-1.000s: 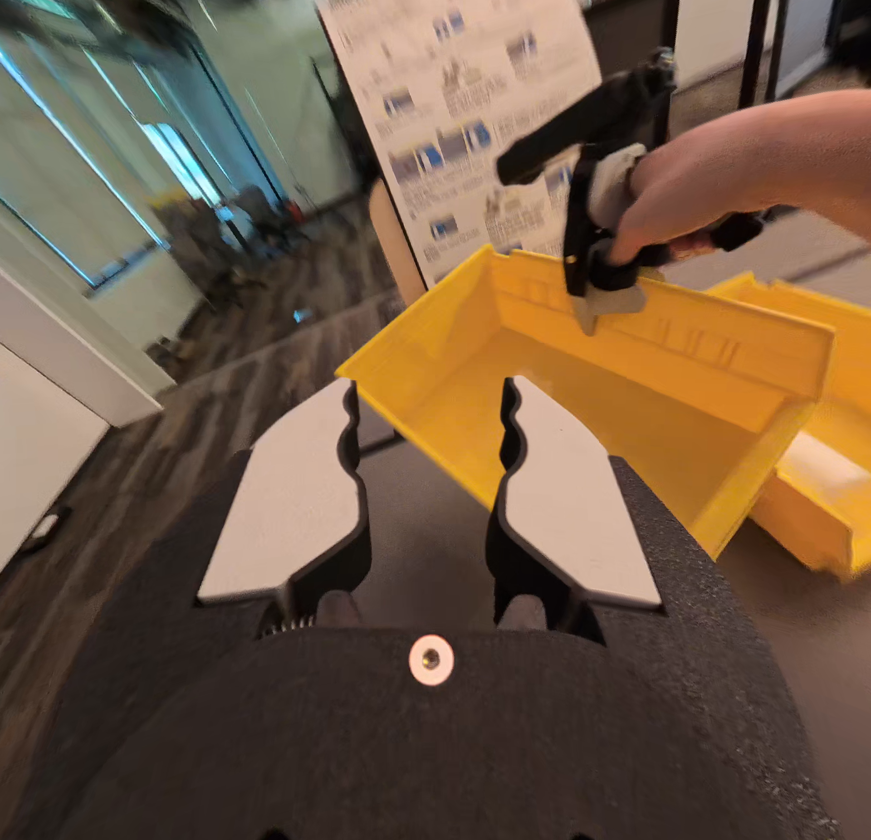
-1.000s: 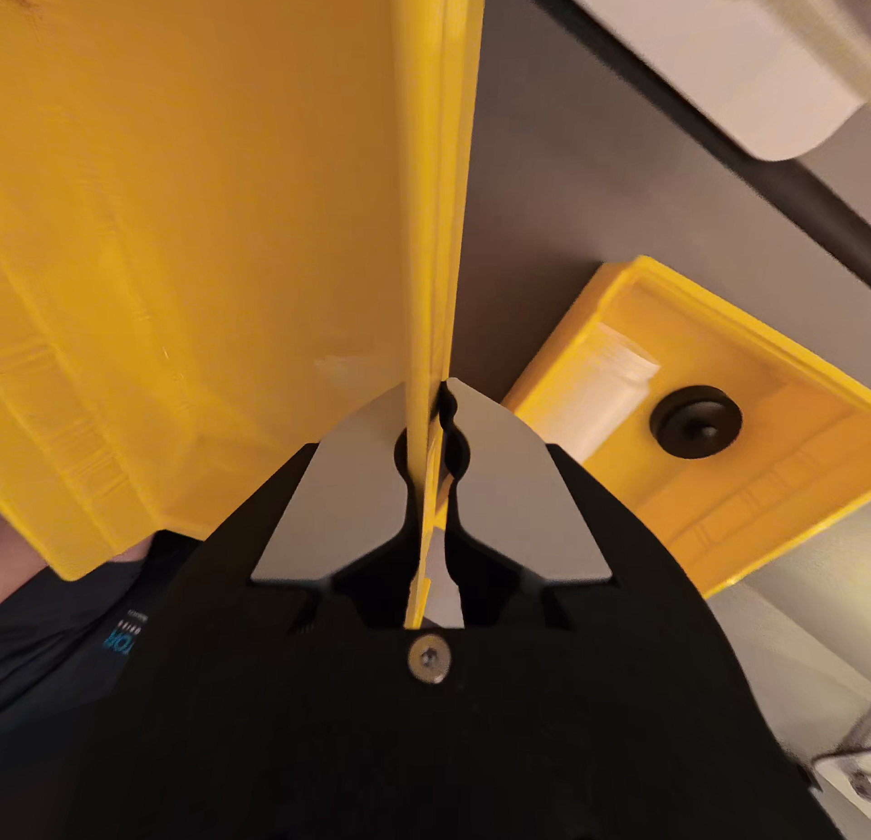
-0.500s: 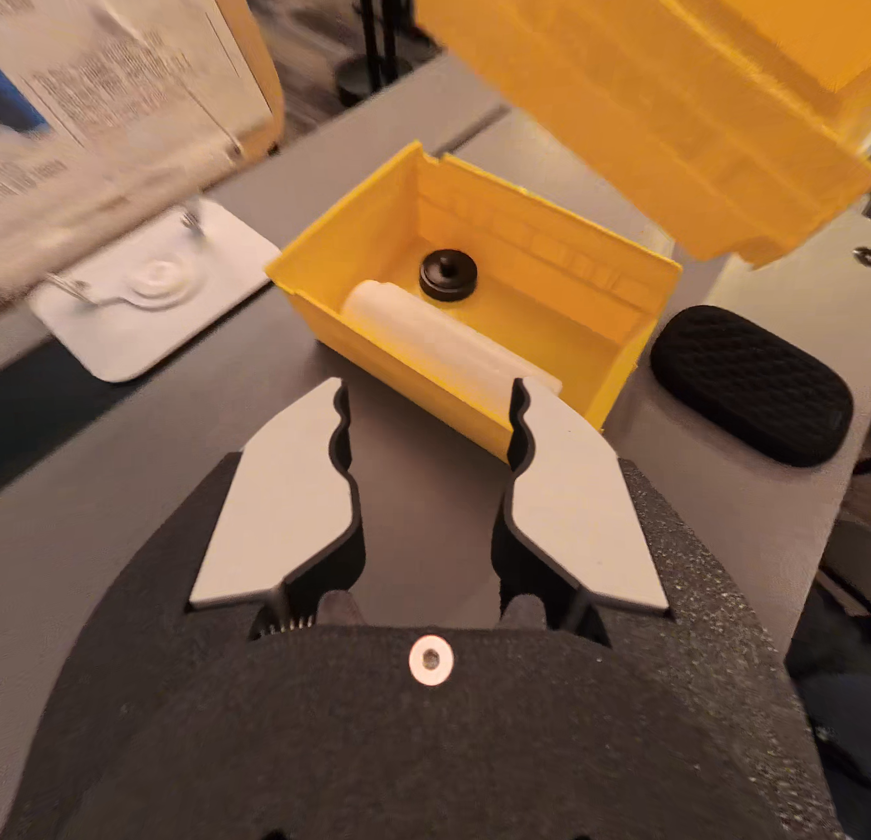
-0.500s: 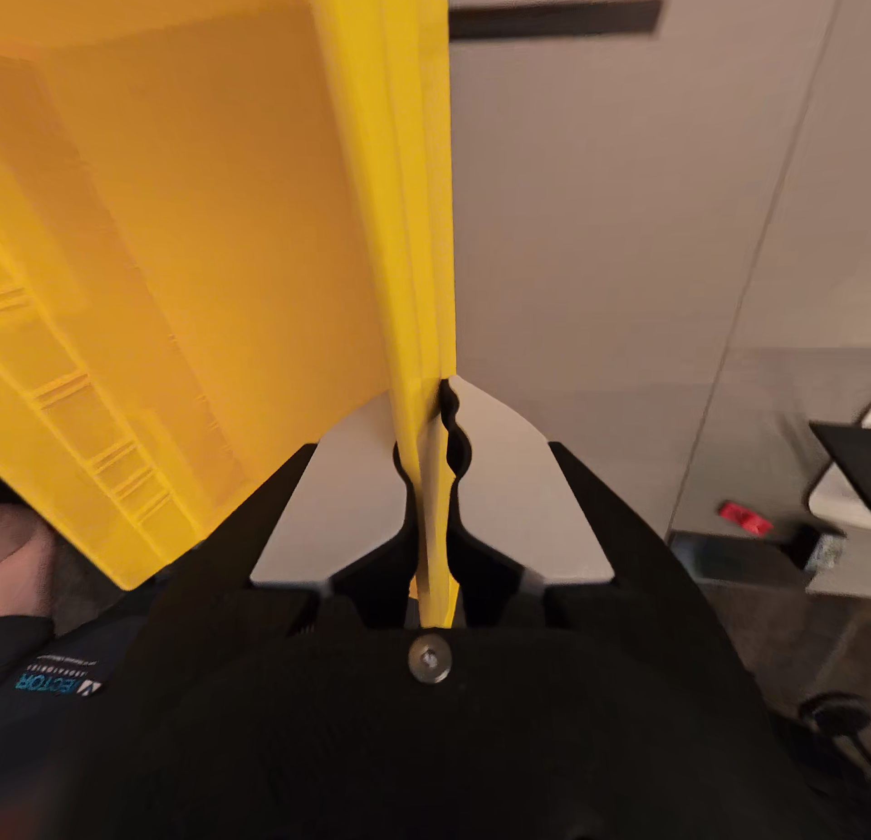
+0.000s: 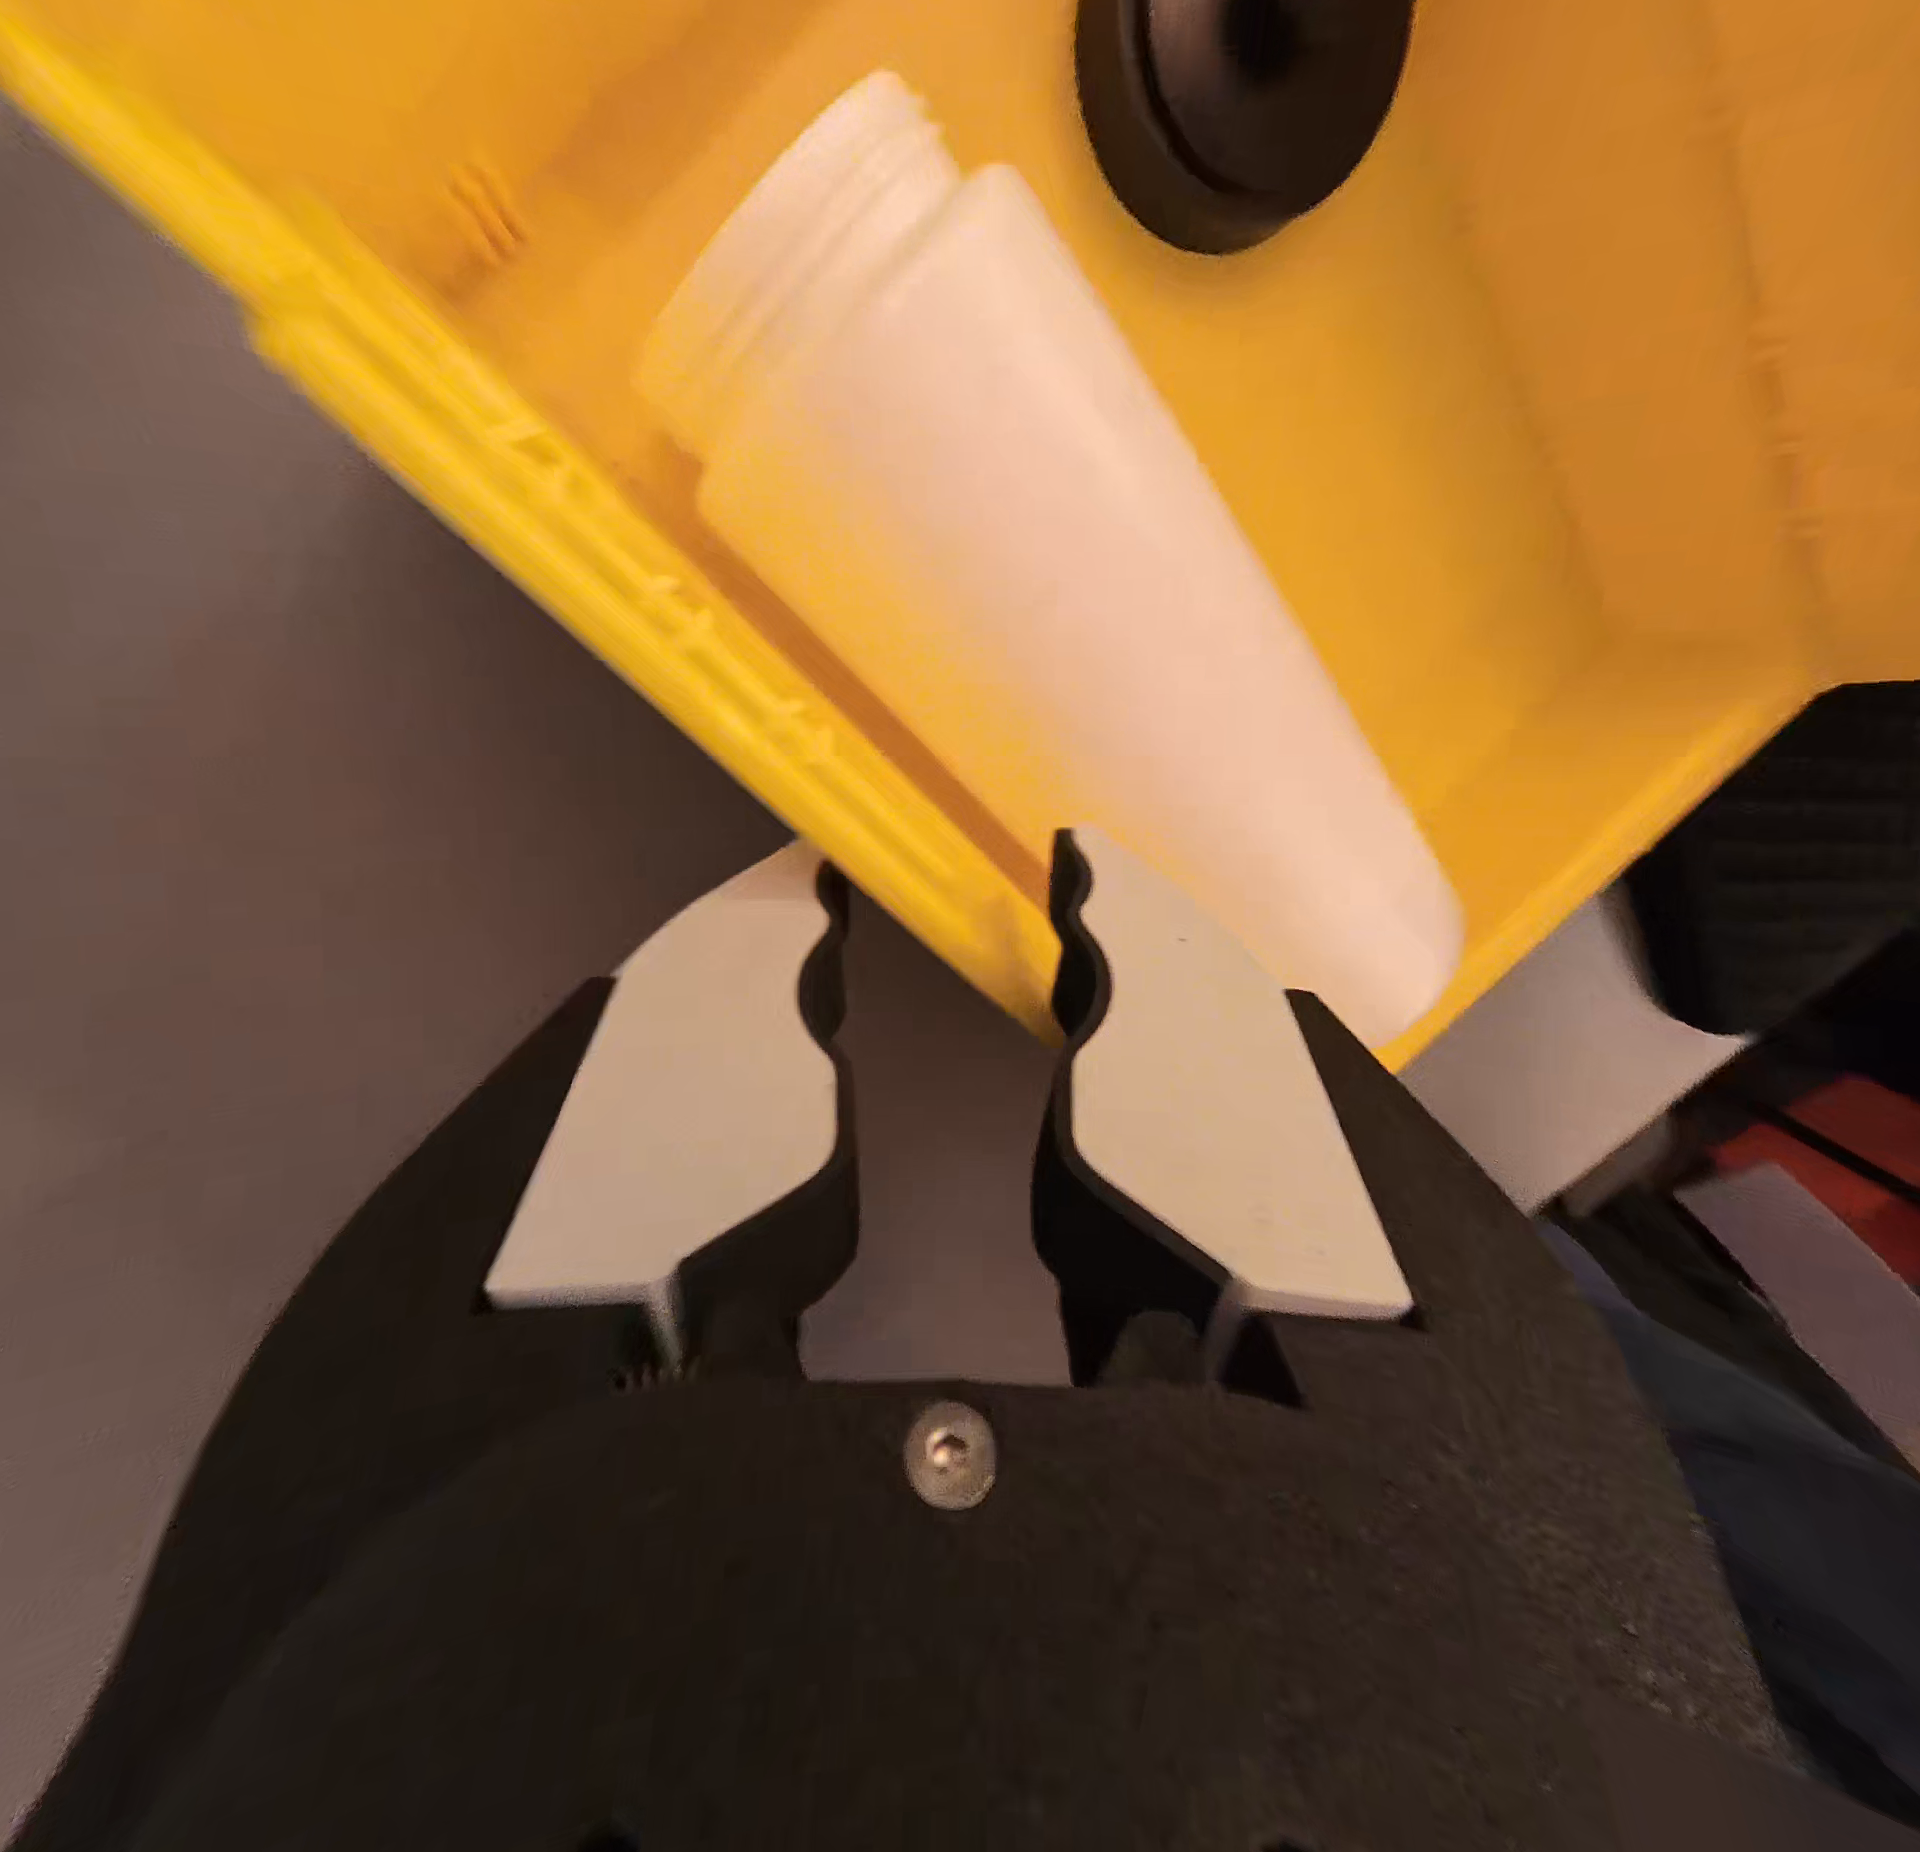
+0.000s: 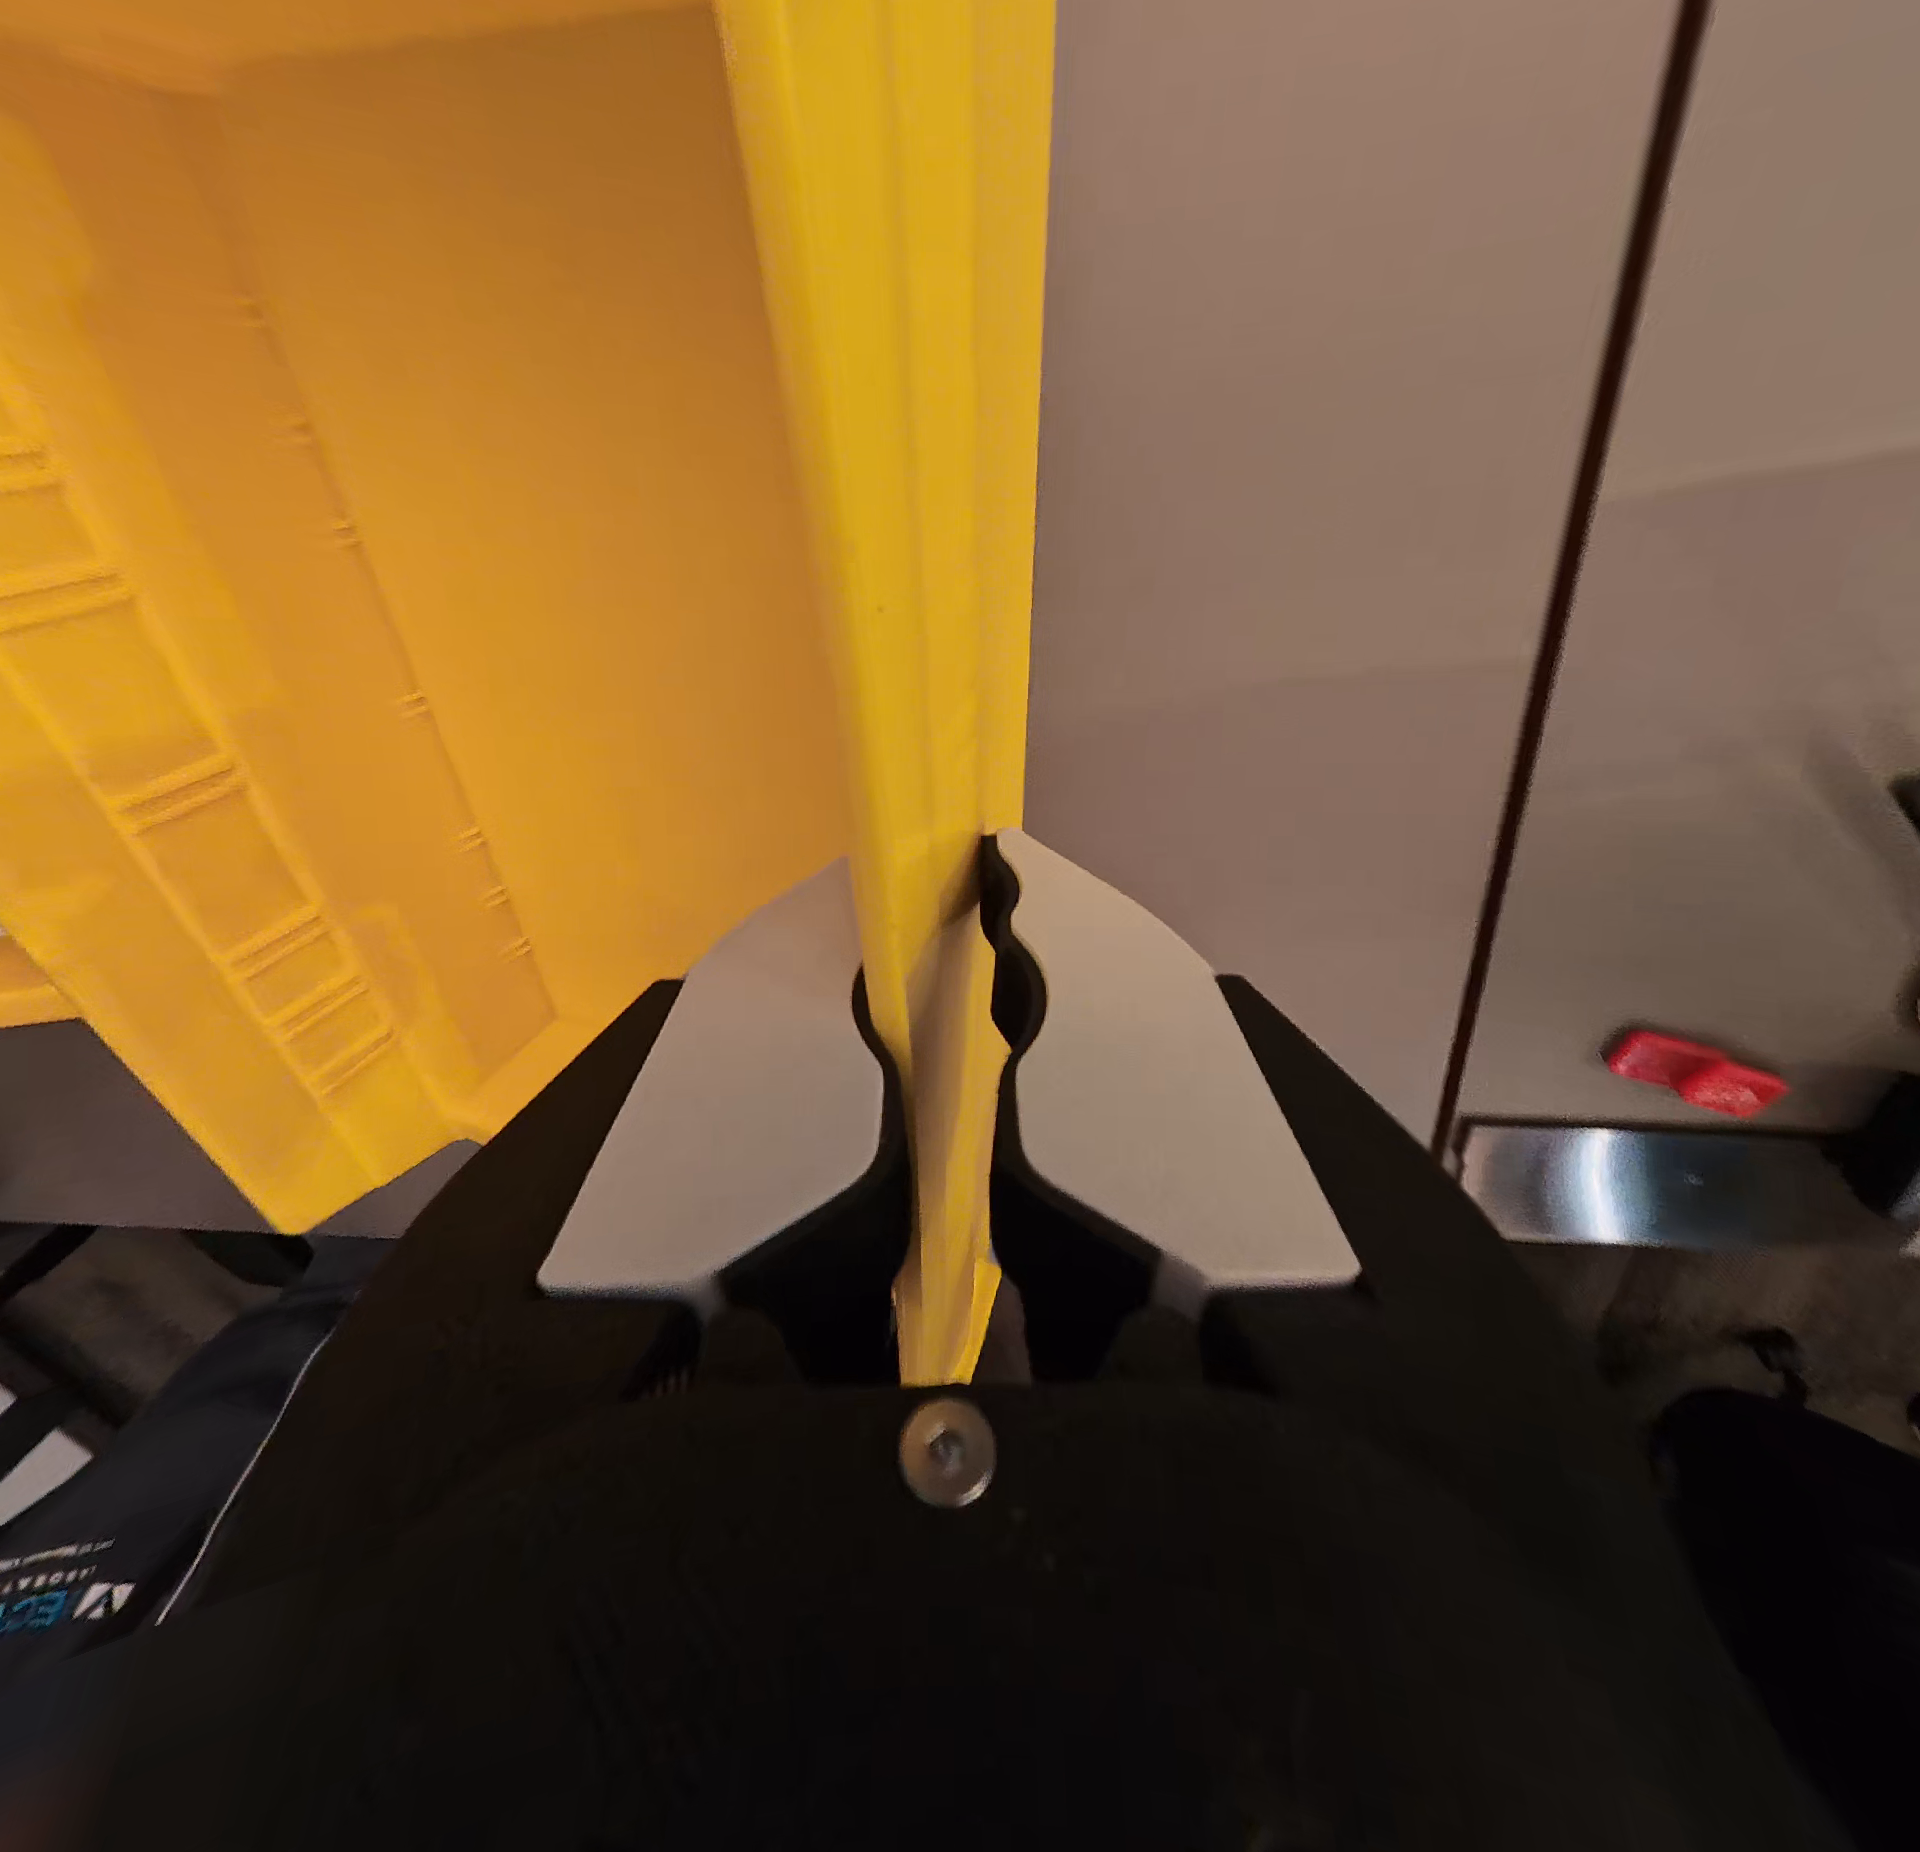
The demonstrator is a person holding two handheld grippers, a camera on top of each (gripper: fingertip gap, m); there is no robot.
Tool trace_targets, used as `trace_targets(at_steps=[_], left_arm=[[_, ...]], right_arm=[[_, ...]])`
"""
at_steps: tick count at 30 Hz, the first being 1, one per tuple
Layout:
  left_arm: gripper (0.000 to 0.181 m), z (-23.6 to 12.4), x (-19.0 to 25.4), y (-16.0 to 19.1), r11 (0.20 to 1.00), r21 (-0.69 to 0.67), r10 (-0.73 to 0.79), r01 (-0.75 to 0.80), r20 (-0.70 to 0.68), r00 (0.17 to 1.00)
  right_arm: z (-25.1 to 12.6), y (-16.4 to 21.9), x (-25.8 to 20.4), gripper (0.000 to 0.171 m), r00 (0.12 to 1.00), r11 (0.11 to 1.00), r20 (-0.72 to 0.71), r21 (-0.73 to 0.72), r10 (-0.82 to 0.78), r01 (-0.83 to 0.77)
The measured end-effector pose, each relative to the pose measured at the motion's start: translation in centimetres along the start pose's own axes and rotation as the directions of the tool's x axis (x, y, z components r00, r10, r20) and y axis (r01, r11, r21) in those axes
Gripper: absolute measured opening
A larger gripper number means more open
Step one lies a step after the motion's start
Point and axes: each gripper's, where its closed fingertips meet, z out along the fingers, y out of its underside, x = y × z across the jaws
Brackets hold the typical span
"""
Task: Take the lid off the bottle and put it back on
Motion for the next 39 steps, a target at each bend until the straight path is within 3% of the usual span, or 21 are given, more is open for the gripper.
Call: trace_targets(at_steps=[5, 10, 14, 20, 27, 31, 33, 39], left_arm=[[0.014, -0.1, -0.3, 0.6, 0.980, -0.177, -0.096, 0.092, -0.011, 0.995], [0.009, -0.9, -2.5, 1.2, 0.950, -0.257, -0.194, 0.179, -0.034, 0.980], [0.005, -2.3, -6.5, 2.3, 0.934, -0.234, -0.281, 0.269, -0.021, 0.959], [0.004, -5.4, -14.4, 6.7, 0.904, -0.191, -0.381, 0.383, 0.050, 0.923], [0.003, -8.8, -22.1, 12.7, 0.866, -0.114, -0.478, 0.486, 0.096, 0.873], [0.004, -10.0, -24.8, 15.0, 0.900, -0.080, -0.419, 0.428, 0.103, 0.902], [0.005, -10.4, -25.6, 16.1, 0.908, -0.075, -0.406, 0.413, 0.096, 0.909], [0.004, -11.6, -27.9, 18.4, 0.878, -0.022, -0.475, 0.479, 0.084, 0.876]], right_arm=[[2.3, -1.0, -2.1, 0.012, 0.998, 0.999, 0.057, 0.000, -0.037, 0.037], [4.8, -2.3, -5.8, 0.013, 0.985, 0.998, 0.157, 0.005, -0.064, 0.064], [7.1, -3.1, -9.3, 0.014, 0.973, 0.994, 0.207, -0.015, -0.103, 0.108], [9.5, -4.1, -13.3, 0.012, 0.969, 0.986, 0.198, -0.056, -0.145, 0.159], [10.0, -4.8, -13.3, 0.010, 0.972, 0.987, 0.184, -0.036, -0.148, 0.157], [9.8, -4.4, -13.5, 0.018, 0.963, 0.983, 0.205, -0.018, -0.173, 0.180], [9.4, -4.5, -13.5, 0.040, 0.957, 0.978, 0.204, 0.009, -0.206, 0.208], [5.7, -6.7, -11.8, 0.046, 0.959, 0.932, 0.101, 0.282, -0.265, 0.228]])
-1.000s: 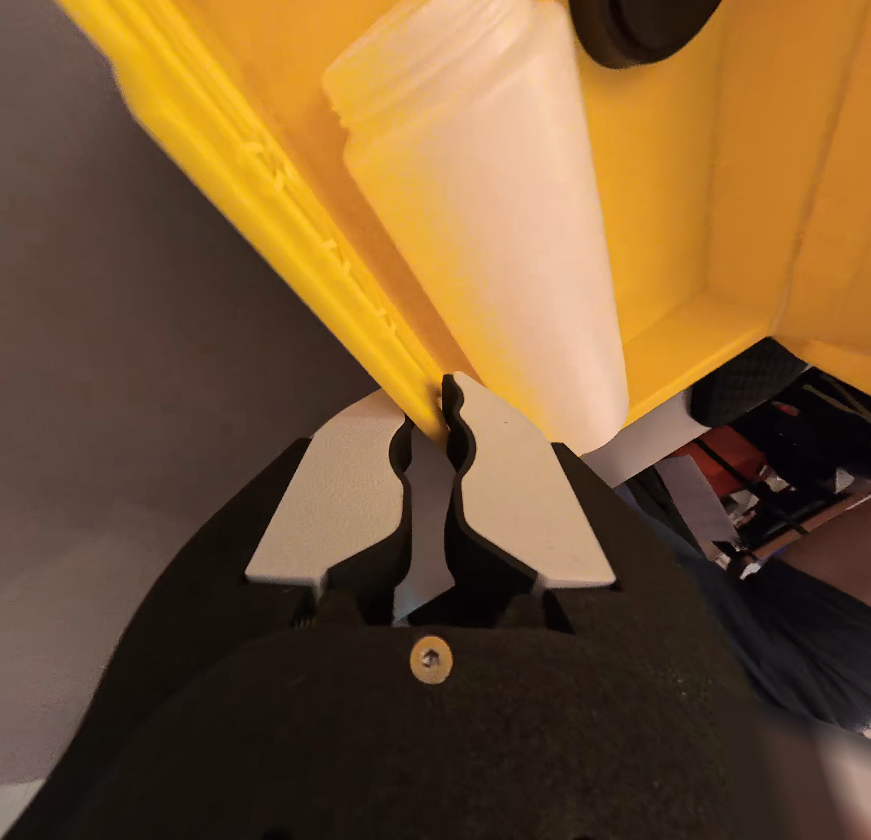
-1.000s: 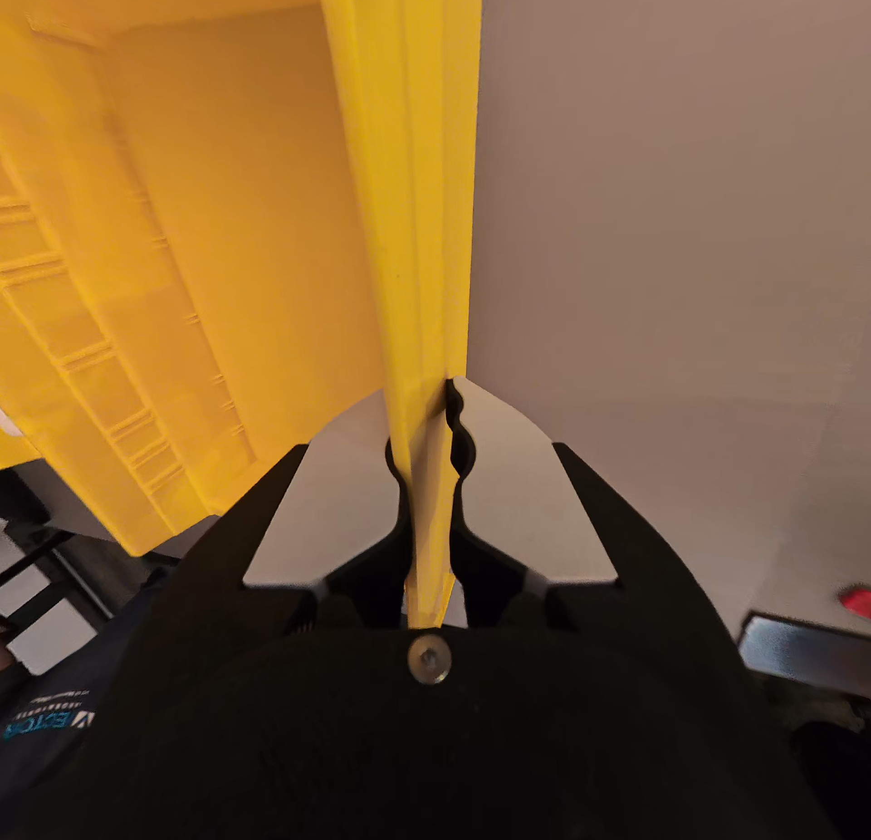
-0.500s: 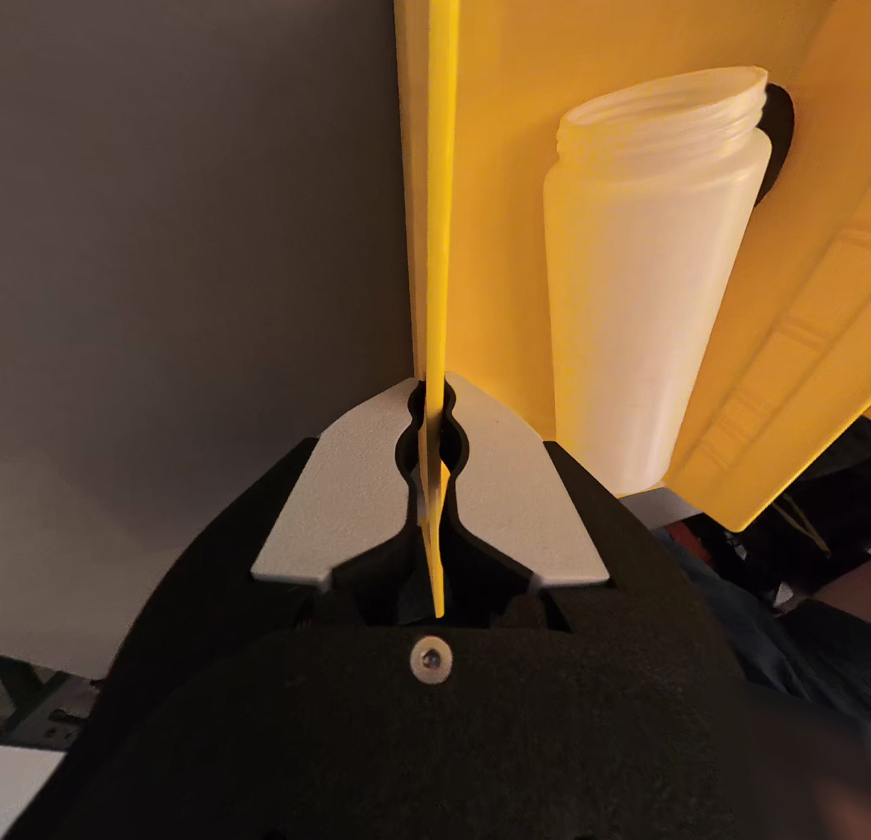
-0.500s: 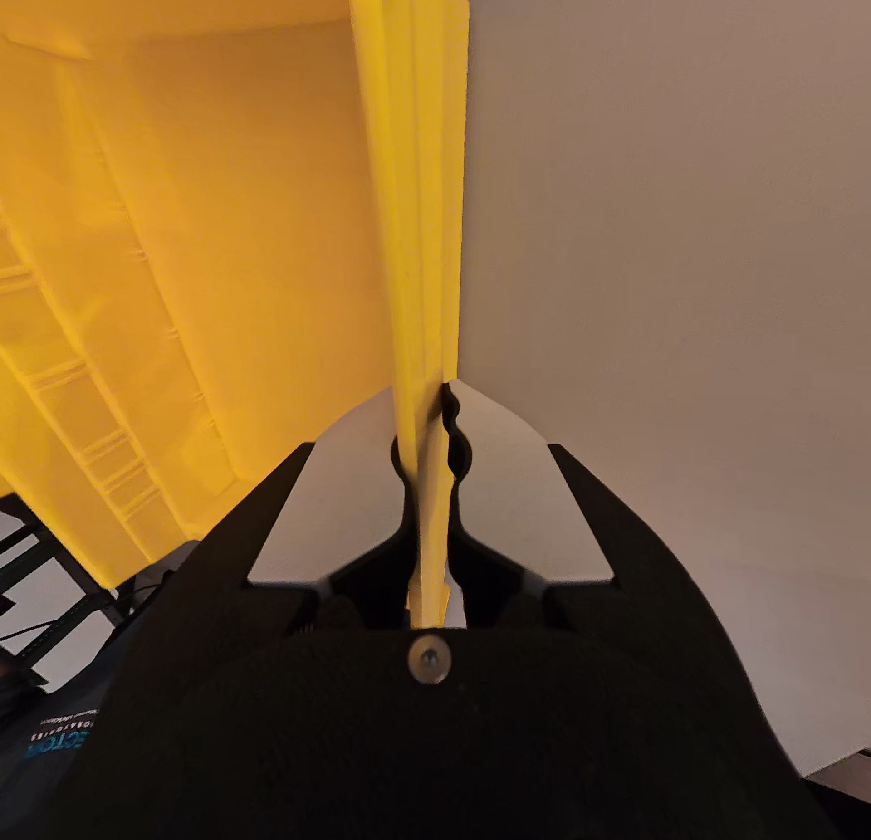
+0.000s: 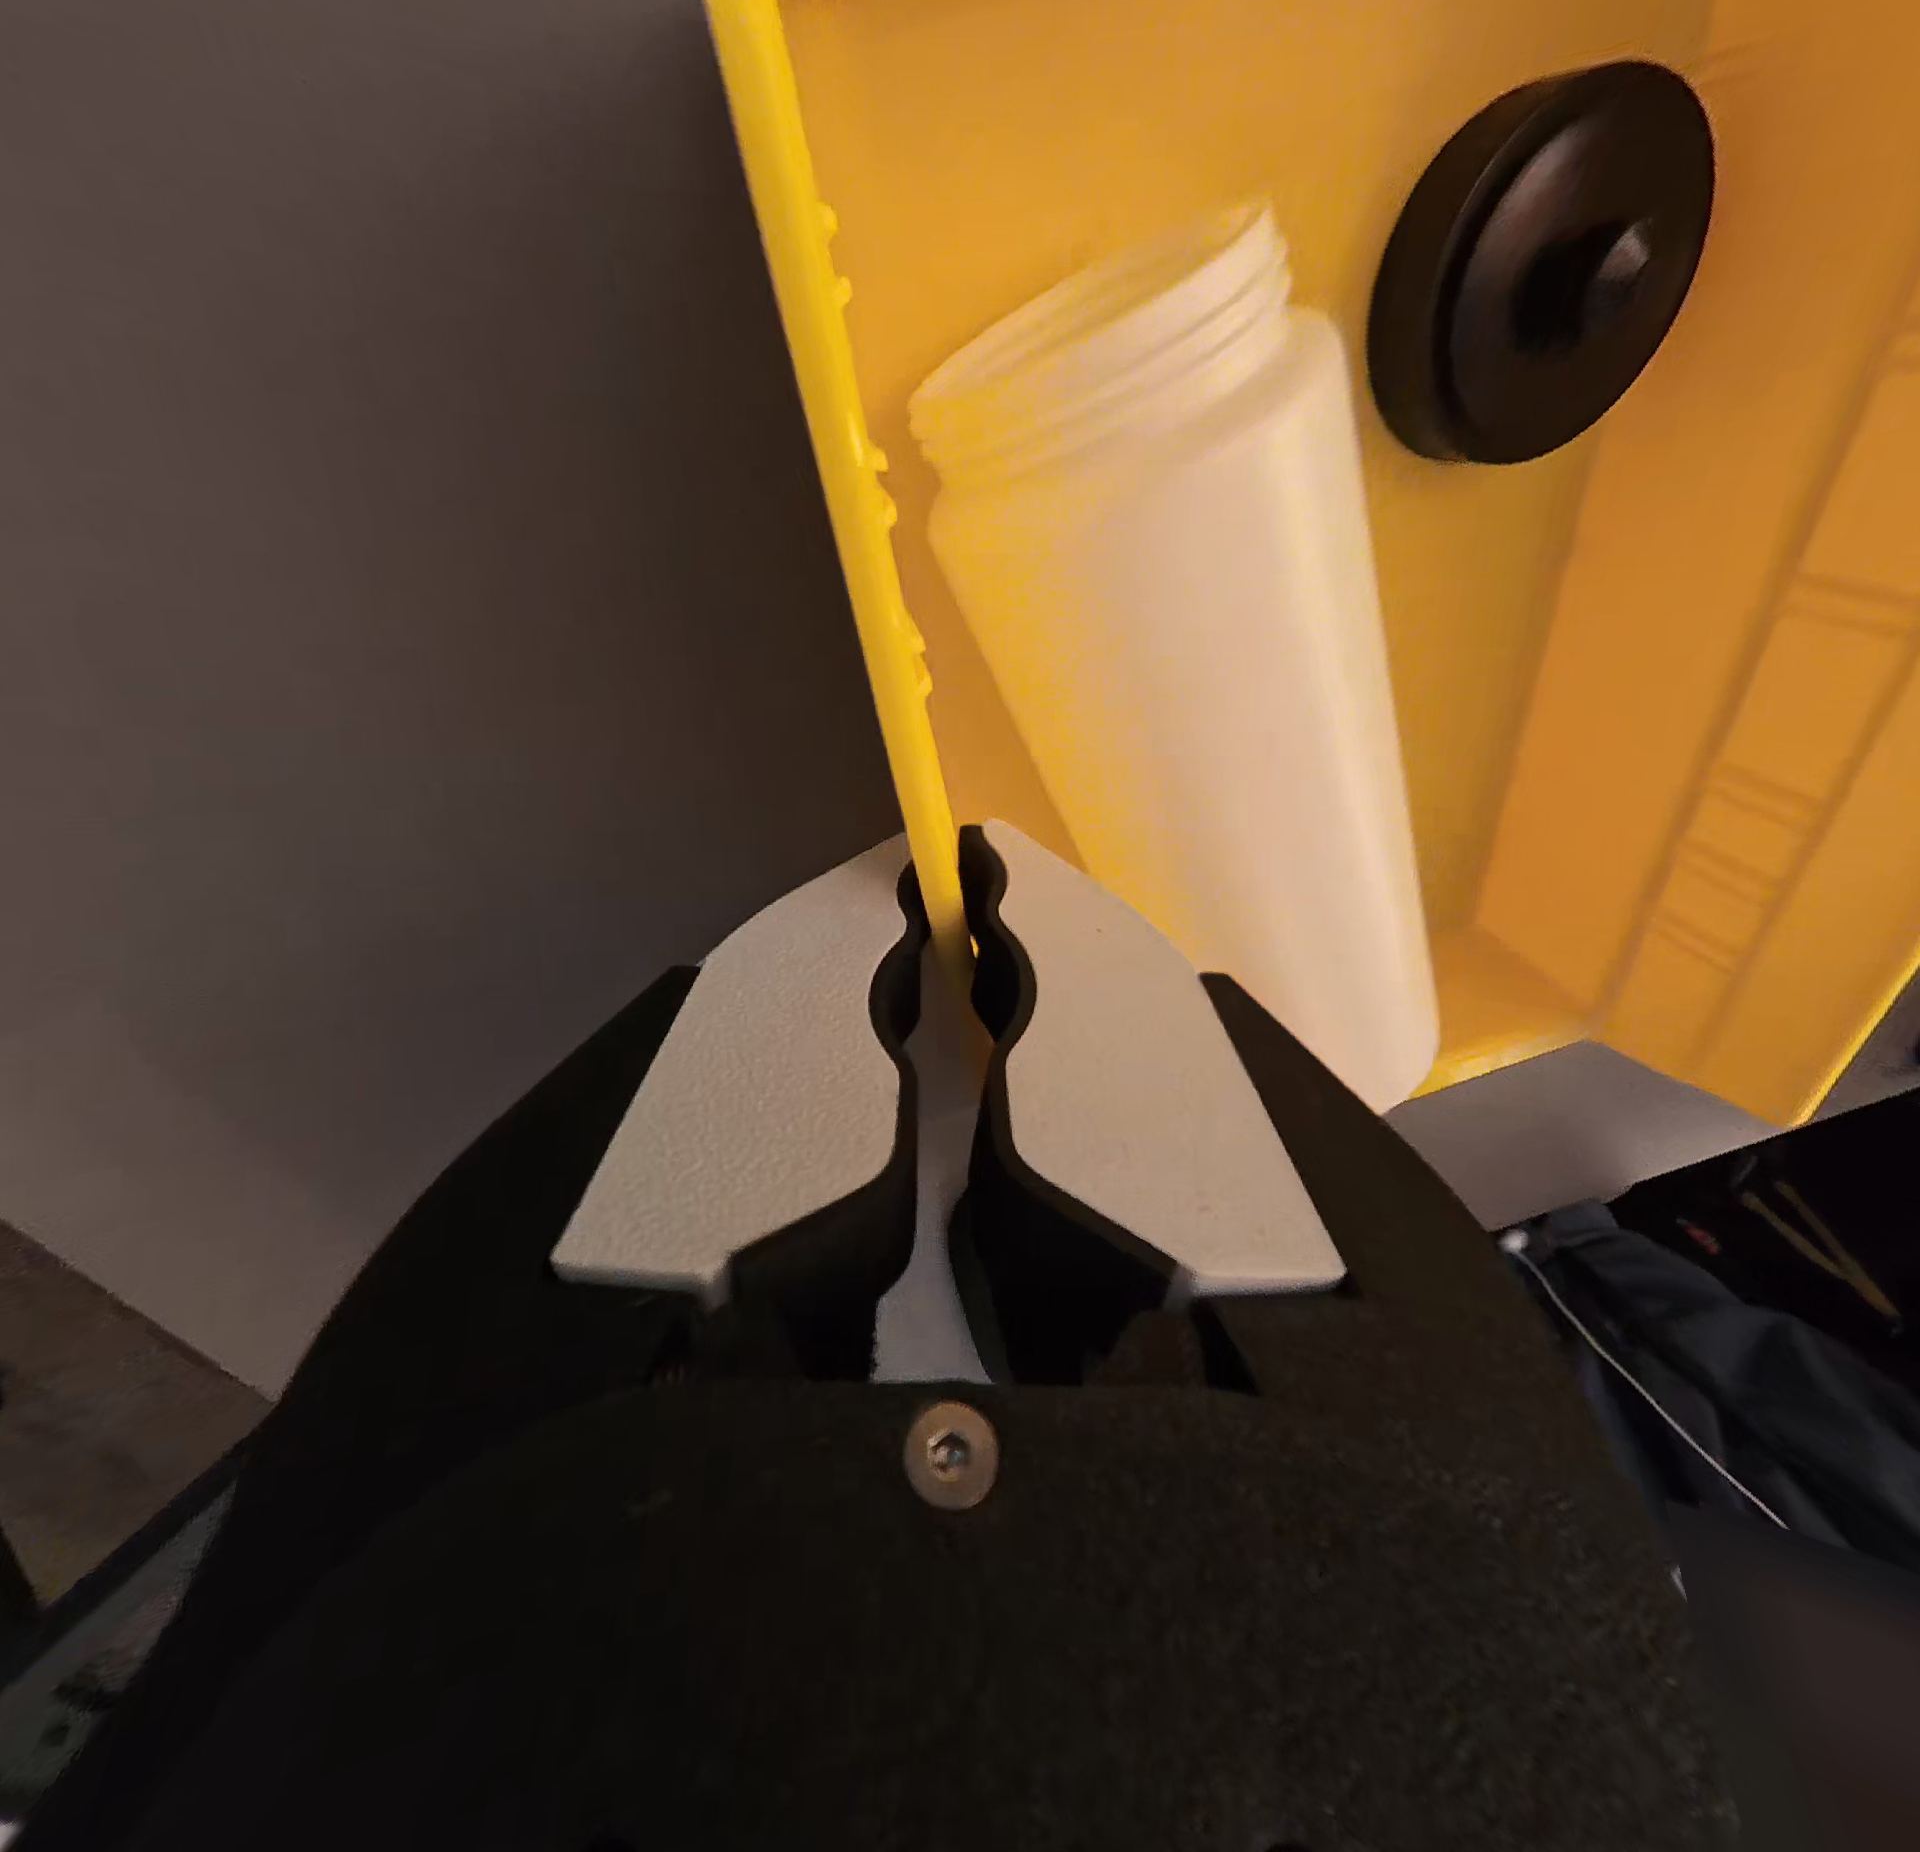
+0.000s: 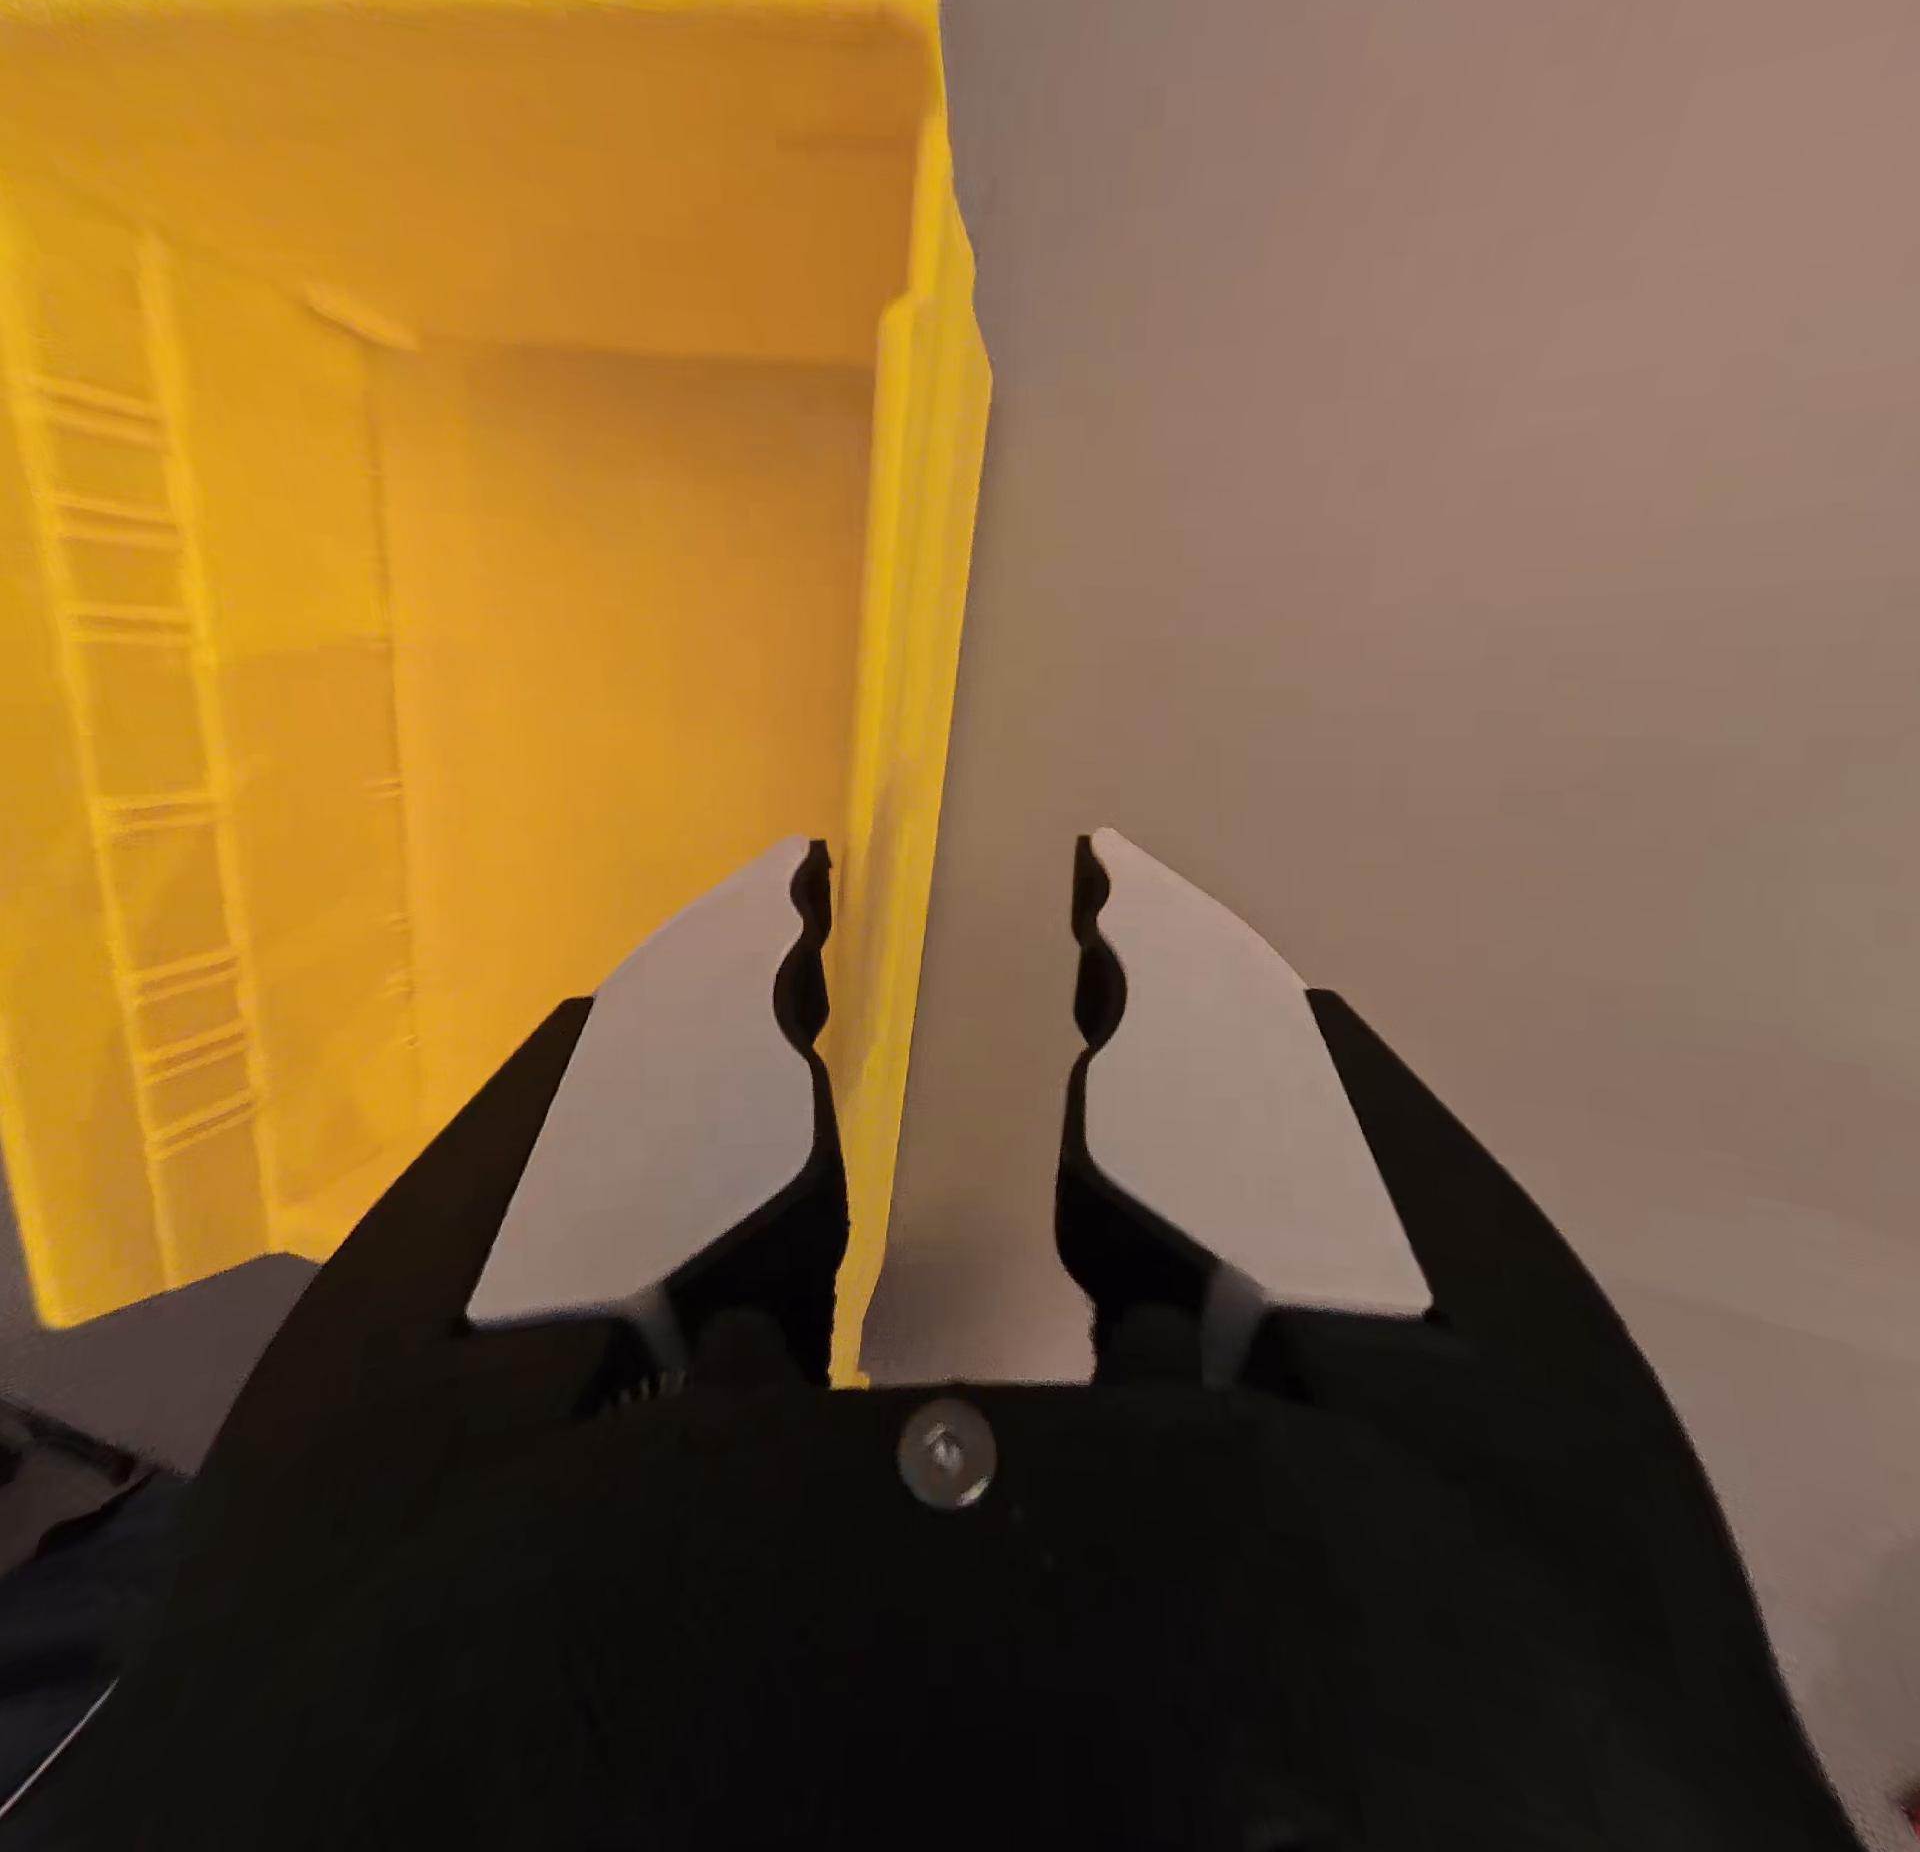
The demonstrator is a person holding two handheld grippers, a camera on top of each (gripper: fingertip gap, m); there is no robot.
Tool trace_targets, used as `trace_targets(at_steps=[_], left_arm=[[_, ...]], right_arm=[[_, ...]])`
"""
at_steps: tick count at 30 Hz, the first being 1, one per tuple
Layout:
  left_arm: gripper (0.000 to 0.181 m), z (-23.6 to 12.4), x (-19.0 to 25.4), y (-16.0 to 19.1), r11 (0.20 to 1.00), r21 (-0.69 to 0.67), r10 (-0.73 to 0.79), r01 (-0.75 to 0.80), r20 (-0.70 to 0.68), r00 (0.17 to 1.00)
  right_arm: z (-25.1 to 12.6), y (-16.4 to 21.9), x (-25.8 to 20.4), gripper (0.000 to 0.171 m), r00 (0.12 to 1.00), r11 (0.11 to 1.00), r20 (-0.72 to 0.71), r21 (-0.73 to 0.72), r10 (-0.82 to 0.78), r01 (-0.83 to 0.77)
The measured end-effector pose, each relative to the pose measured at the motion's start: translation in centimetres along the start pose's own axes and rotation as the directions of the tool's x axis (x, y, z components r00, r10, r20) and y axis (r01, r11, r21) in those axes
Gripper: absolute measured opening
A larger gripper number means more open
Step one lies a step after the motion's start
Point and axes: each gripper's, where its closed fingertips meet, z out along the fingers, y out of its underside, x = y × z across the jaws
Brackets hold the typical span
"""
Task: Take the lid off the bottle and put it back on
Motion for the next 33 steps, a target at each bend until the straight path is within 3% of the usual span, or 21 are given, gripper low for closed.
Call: trace_targets(at_steps=[3, 6, 17, 22, 24, 28, 31, 33], left_arm=[[0.004, -0.3, -1.3, 0.2, 1.000, 0.023, -0.008, 0.008, 0.006, 1.000], [0.003, -0.6, -2.3, 0.3, 0.999, 0.033, -0.027, 0.026, 0.017, 1.000], [0.003, -1.7, -5.4, 0.4, 0.992, 0.103, -0.072, 0.066, 0.047, 0.996], [0.027, -5.7, -3.8, -0.8, 0.941, 0.337, -0.009, -0.005, 0.040, 0.999], [0.028, -6.6, -1.9, -0.4, 0.919, 0.388, 0.048, -0.075, 0.080, 0.996], [0.050, -4.3, 1.1, 0.7, 0.924, 0.336, 0.118, -0.180, 0.198, 0.973], [0.064, -1.8, 0.2, 0.8, 0.956, 0.255, 0.065, -0.148, 0.305, 0.950], [0.066, -0.2, 0.2, 0.8, 0.973, 0.211, 0.032, -0.097, 0.292, 0.956]], right_arm=[[-2.8, -1.6, 0.6, 0.046, 1.000, 0.984, -0.015, 0.178, -0.005, 0.007], [-5.0, -3.1, -0.3, 0.045, 0.998, 0.941, 0.059, 0.338, -0.003, -0.017], [-10.0, -6.0, -6.1, 0.044, 0.982, 0.777, 0.020, 0.615, -0.187, 0.136], [-10.3, -6.1, -6.5, 0.044, 0.973, 0.749, -0.028, 0.633, -0.229, 0.195], [-10.4, -5.8, -6.9, 0.044, 0.968, 0.750, -0.020, 0.629, -0.250, 0.207], [-10.3, -5.3, -7.2, 0.044, 0.967, 0.759, 0.003, 0.620, -0.256, 0.199], [-10.1, -5.0, -7.5, 0.044, 0.965, 0.768, 0.027, 0.611, -0.262, 0.191], [-10.1, -4.8, -7.5, 0.044, 0.963, 0.772, 0.022, 0.603, -0.268, 0.201]])
